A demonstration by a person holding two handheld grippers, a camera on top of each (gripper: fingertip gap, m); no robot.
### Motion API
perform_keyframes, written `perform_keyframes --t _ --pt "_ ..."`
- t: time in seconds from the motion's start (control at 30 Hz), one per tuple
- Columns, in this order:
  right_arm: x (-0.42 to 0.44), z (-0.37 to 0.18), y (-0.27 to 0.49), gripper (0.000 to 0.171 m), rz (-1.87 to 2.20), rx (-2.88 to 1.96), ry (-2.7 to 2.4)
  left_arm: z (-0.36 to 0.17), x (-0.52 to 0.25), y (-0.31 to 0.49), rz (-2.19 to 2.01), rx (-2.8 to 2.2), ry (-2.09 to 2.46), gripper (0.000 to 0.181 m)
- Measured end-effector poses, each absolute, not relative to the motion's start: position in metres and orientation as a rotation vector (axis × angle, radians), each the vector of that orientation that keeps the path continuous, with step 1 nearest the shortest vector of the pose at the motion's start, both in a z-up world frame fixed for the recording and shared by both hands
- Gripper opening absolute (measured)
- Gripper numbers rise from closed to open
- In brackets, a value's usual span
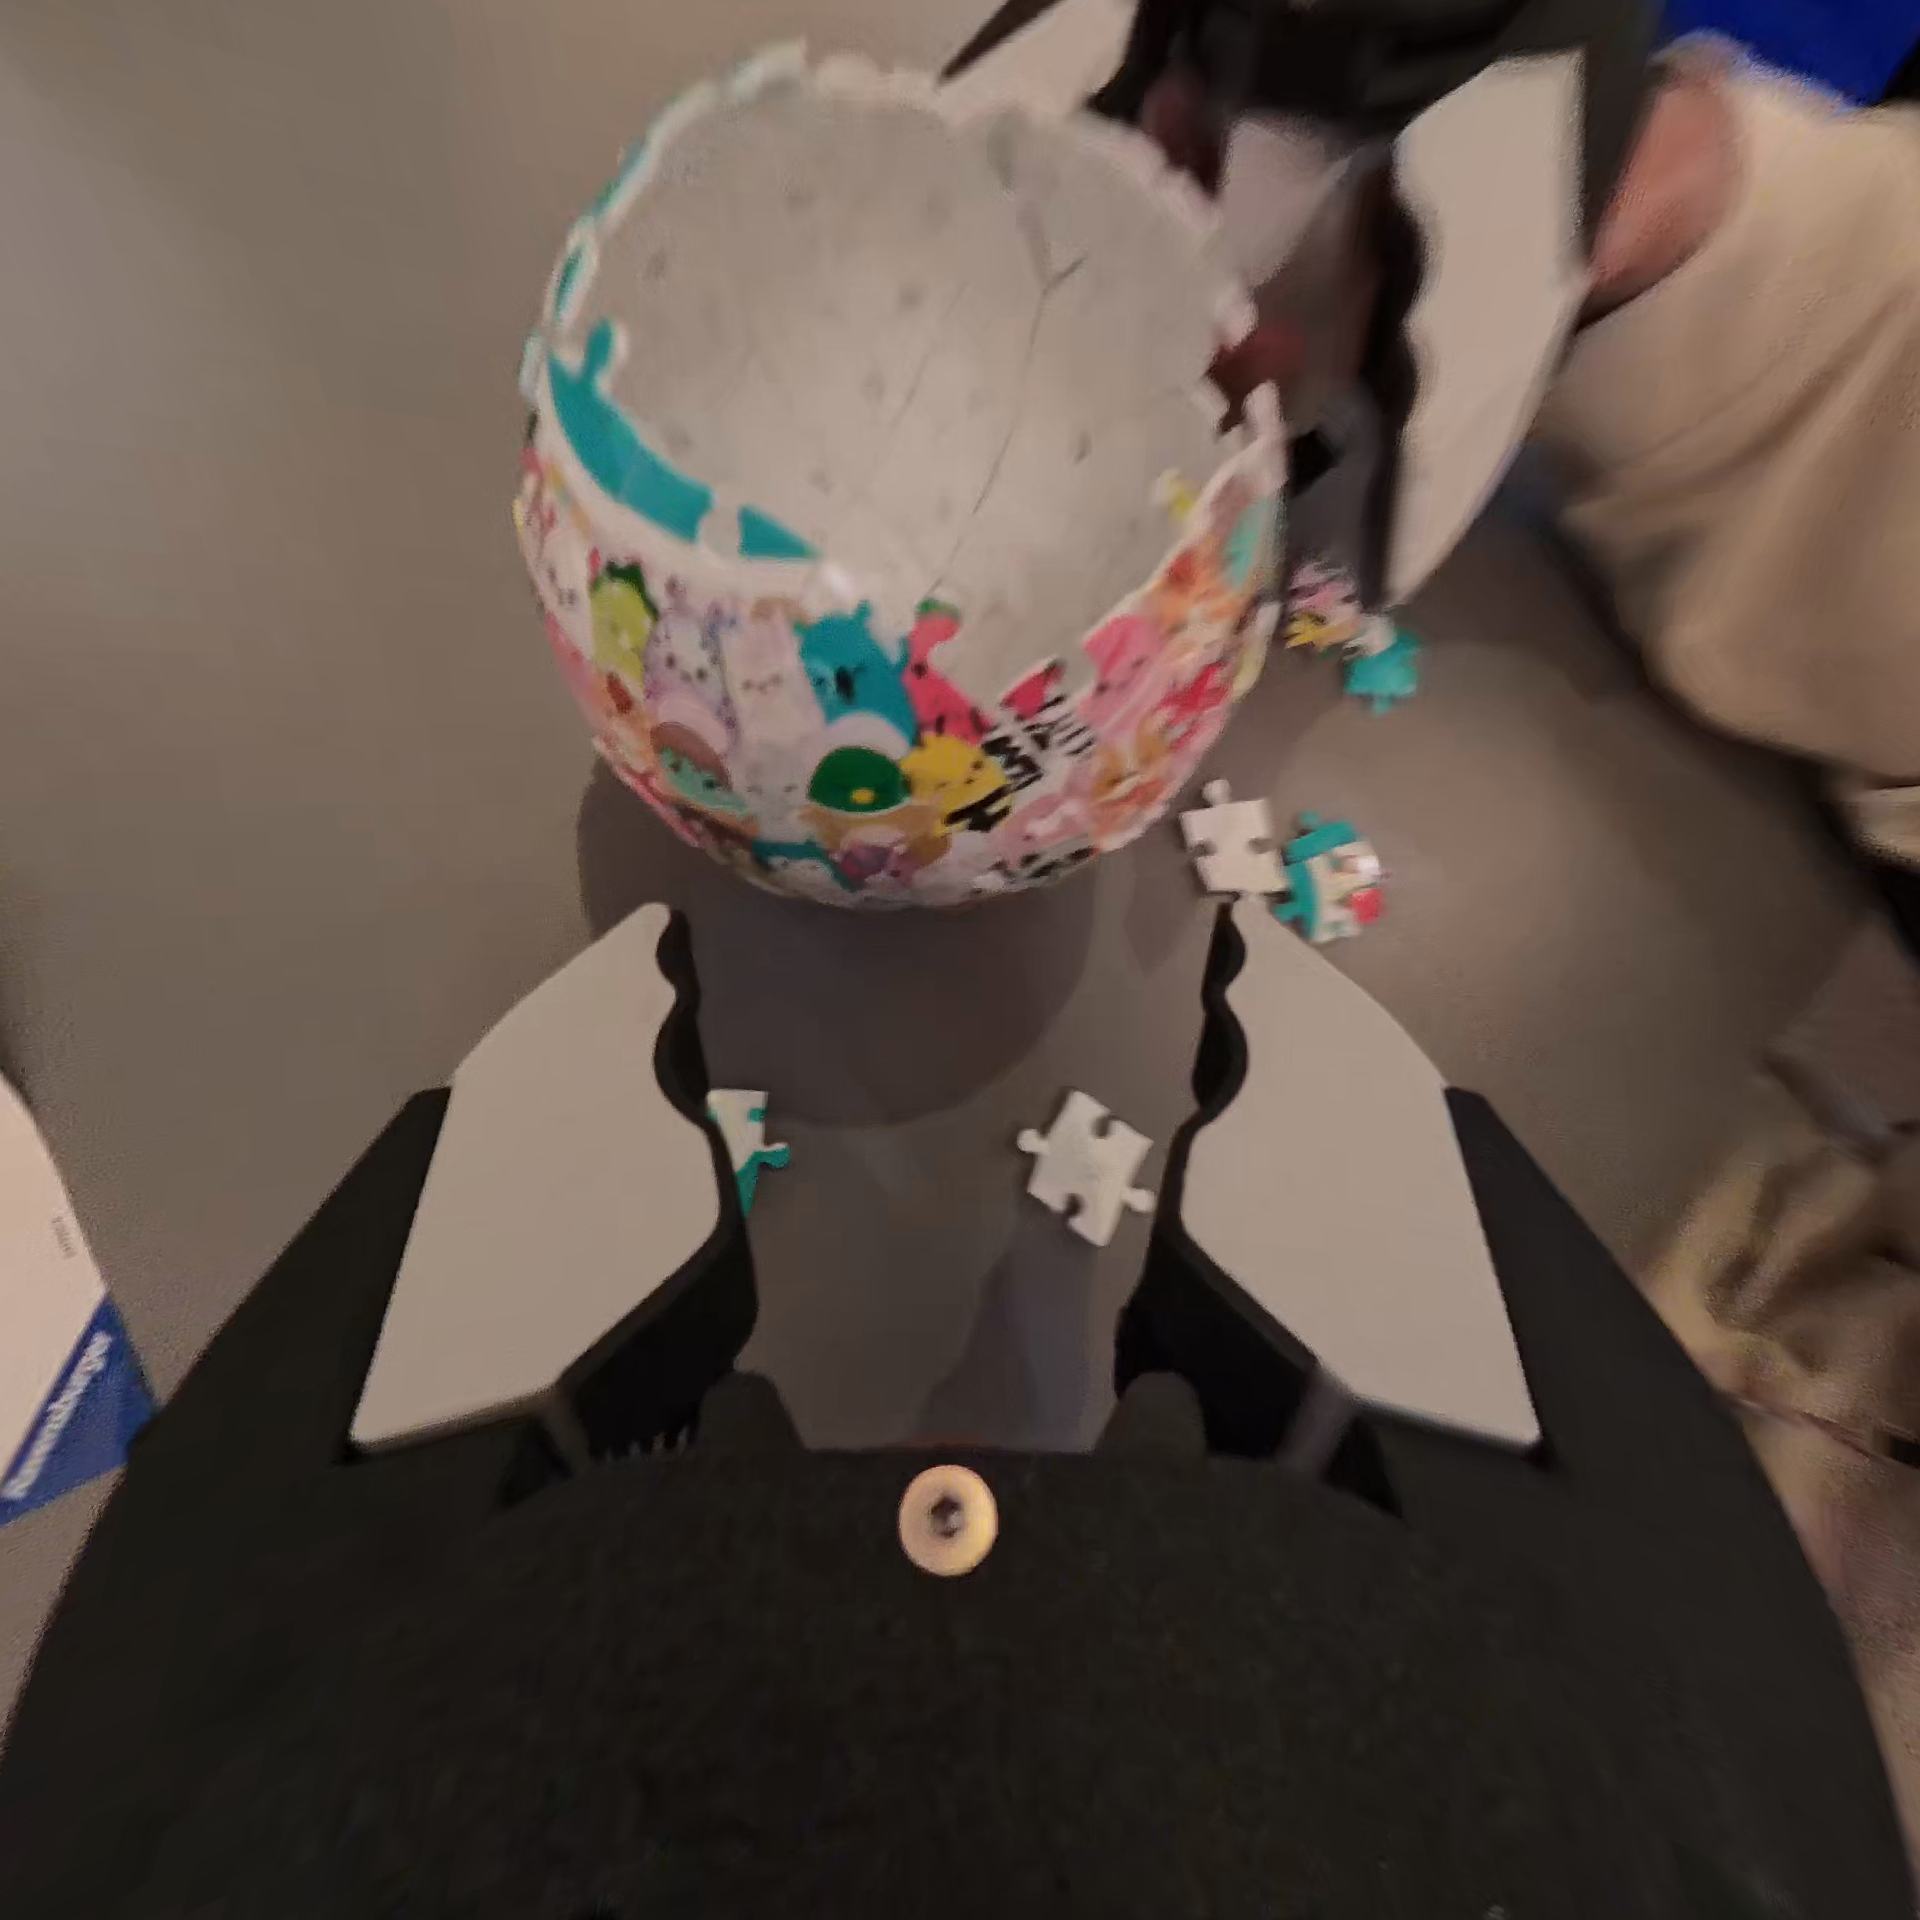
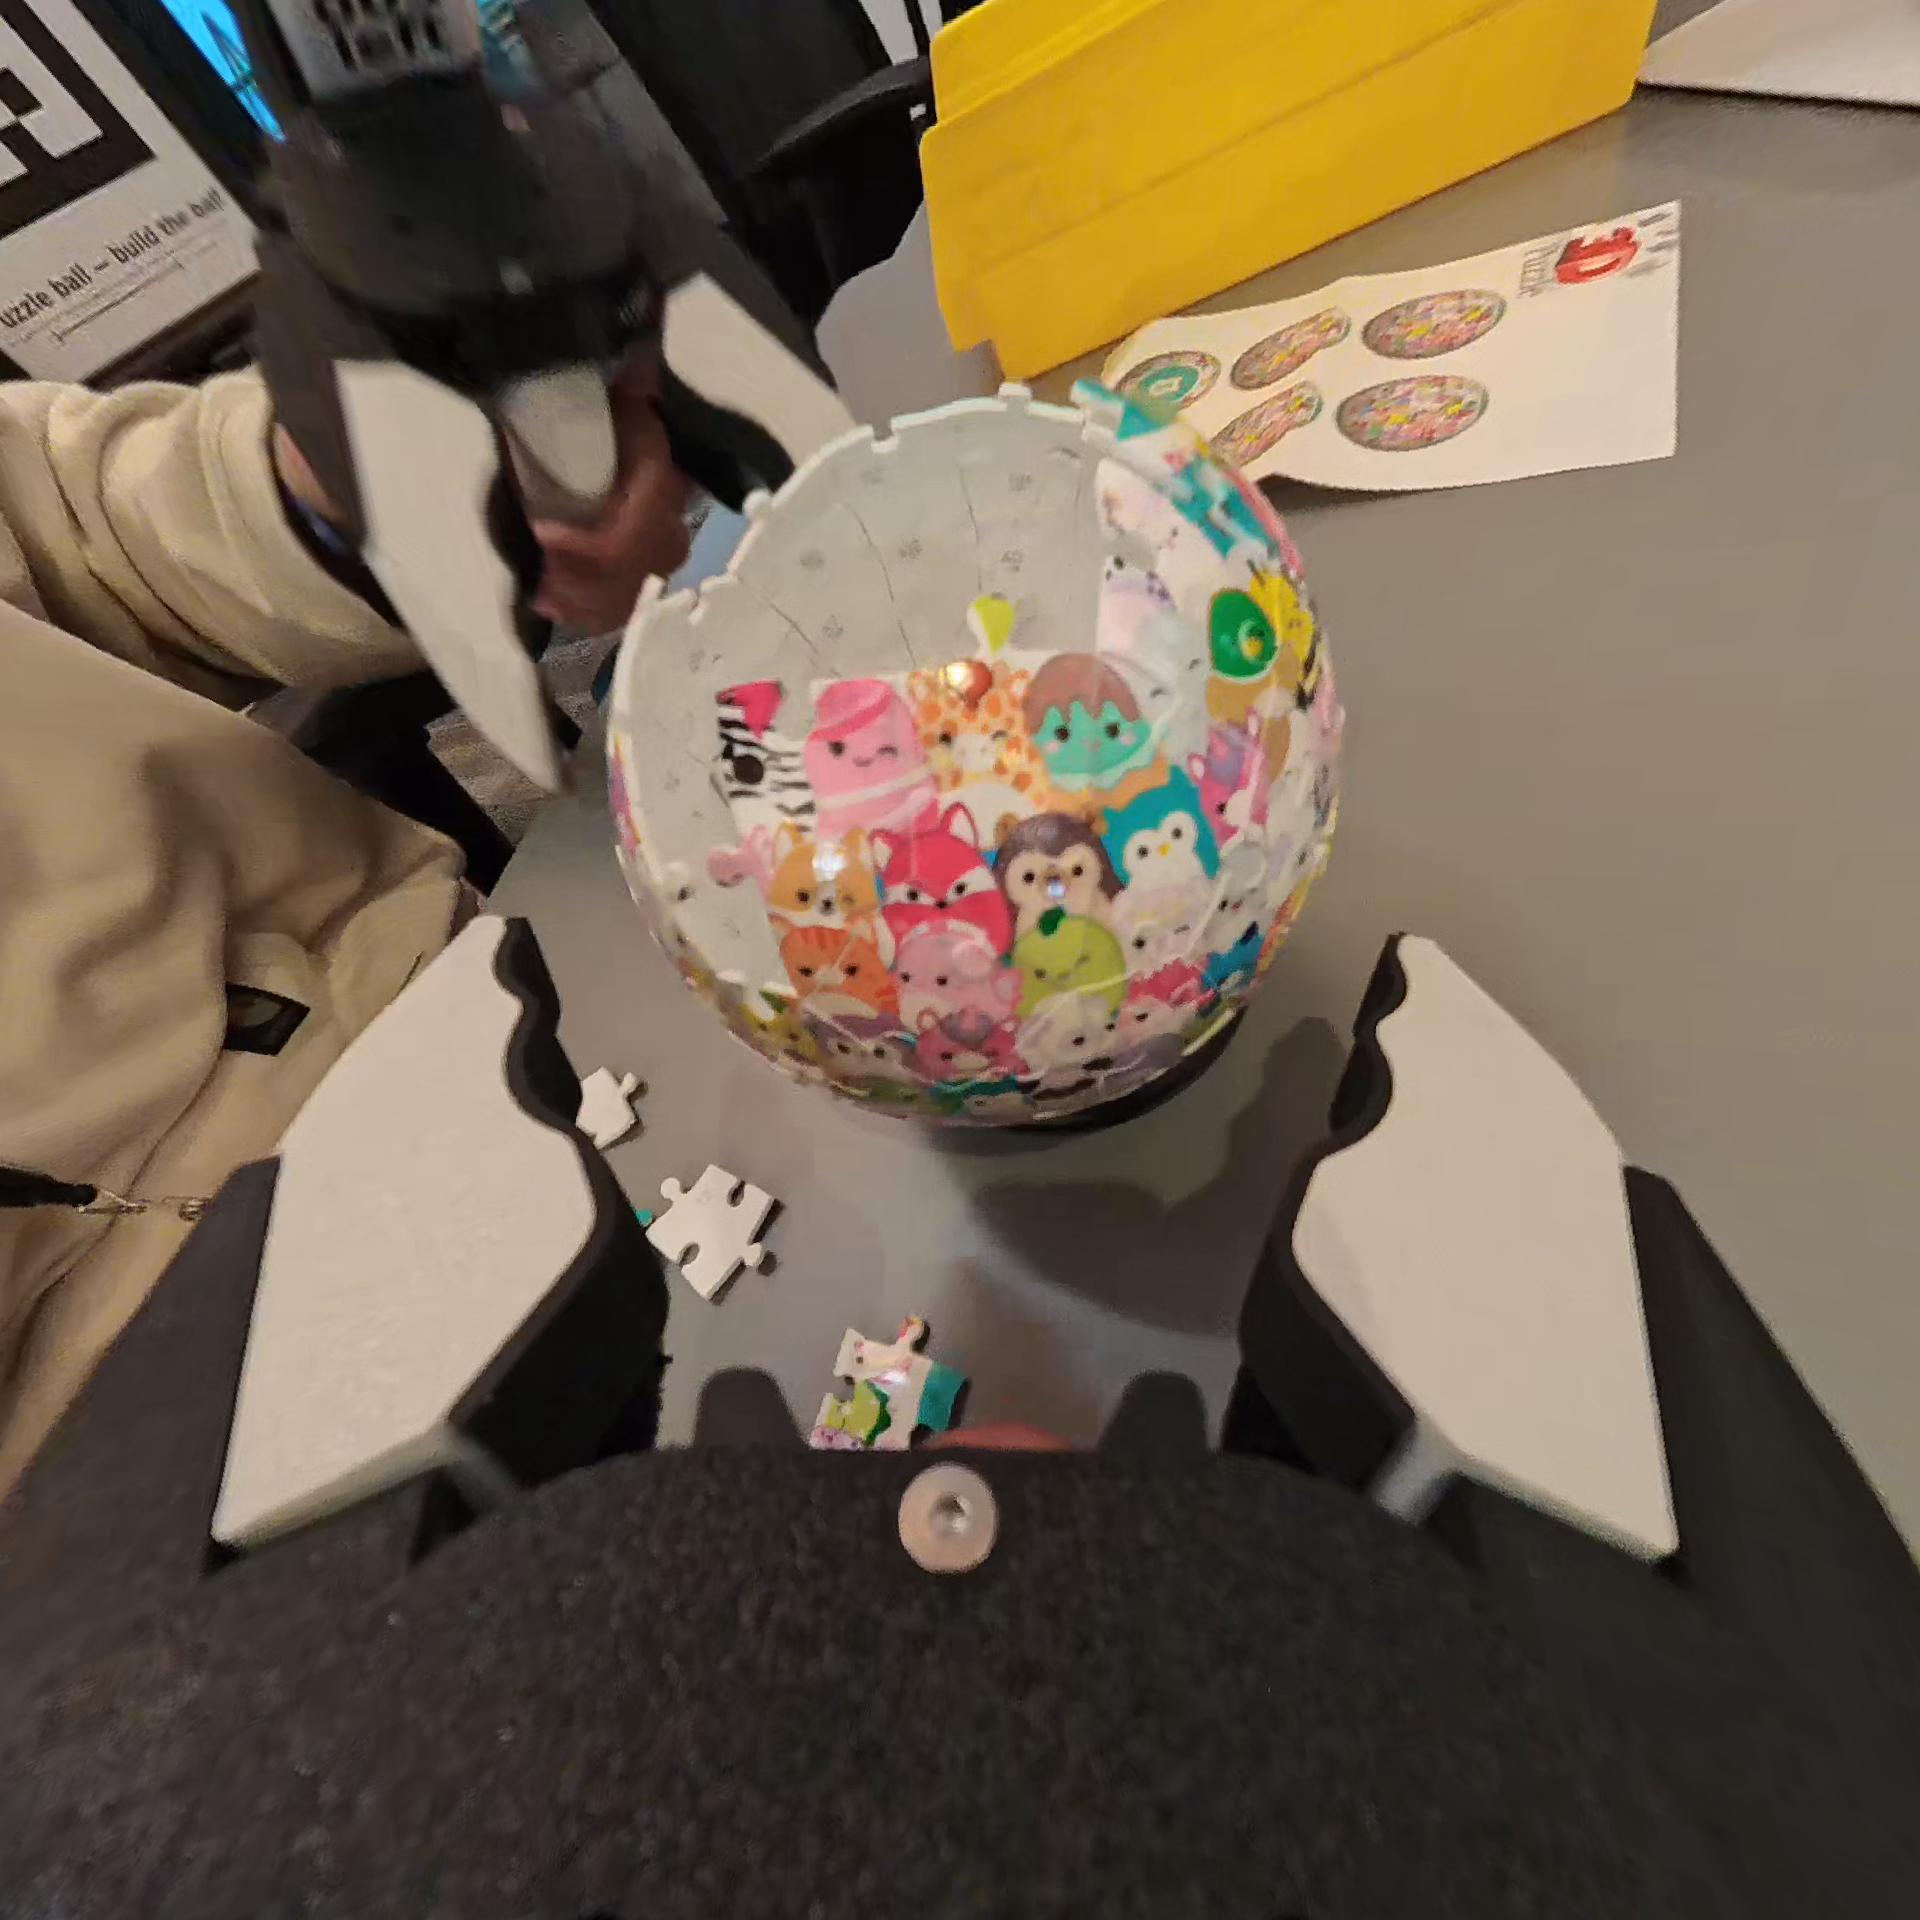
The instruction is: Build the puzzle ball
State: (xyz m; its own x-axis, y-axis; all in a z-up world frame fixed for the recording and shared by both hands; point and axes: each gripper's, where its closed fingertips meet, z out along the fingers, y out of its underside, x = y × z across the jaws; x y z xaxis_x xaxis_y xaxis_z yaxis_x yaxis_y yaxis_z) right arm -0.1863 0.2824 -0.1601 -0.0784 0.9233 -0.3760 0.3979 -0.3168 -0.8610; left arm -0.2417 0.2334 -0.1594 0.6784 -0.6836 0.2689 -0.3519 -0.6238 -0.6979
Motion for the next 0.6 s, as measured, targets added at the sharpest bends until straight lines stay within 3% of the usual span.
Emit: perform_keyframes --t 0.1,0.37,0.6 --pt "-0.185 -0.155 0.274 0.134 1.429 -1.691 -1.406 -0.180 -0.238 0.241 -0.619 -2.297 0.841 0.093" --pt "-0.173 -0.154 0.249 0.144 1.329 -1.729 -1.278 -0.187 -0.261 0.268 -0.598 -2.300 1.012 0.097" --pt "-0.169 -0.145 0.273 0.135 1.292 -1.751 -1.217 -0.175 -0.249 0.250 -0.763 -2.230 1.043 0.087"
